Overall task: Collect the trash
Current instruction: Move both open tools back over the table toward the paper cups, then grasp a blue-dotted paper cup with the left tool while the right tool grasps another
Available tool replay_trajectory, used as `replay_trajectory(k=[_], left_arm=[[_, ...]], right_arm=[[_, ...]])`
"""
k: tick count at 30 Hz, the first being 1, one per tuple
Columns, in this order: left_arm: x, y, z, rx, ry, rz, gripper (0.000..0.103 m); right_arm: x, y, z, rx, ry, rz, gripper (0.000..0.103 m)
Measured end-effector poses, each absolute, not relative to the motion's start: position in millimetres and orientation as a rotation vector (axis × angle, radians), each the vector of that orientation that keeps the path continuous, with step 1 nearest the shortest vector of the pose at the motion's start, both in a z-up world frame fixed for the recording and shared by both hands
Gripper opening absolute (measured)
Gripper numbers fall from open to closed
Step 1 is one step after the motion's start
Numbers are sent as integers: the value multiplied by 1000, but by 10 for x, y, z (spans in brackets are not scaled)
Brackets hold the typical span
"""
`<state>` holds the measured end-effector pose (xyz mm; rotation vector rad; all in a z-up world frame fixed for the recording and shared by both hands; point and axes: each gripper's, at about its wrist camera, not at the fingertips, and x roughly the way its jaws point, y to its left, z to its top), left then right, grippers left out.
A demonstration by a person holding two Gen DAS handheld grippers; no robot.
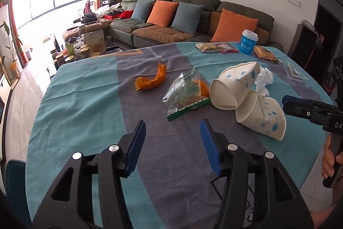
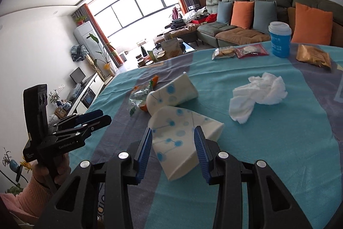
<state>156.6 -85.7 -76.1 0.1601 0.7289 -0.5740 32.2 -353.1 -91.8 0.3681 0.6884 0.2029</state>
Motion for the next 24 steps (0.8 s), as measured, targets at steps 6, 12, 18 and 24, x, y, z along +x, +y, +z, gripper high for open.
replay_trajectory(k=[6, 12, 18, 24], left_arm=[[1739, -1220, -834, 239, 726, -610, 56], [1887, -1365, -911, 285, 739, -607, 57], [1985, -1337, -961, 274, 764, -621, 40], [1995, -1288, -956, 252, 763, -626, 9]], right_arm=[[294, -3671, -1066, 433, 719, 217, 39], [305, -3683, -1160, 489, 738, 251, 39], [346, -3690, -1209, 529, 740, 294, 35], [350, -3654, -1225, 548, 743, 323, 23]])
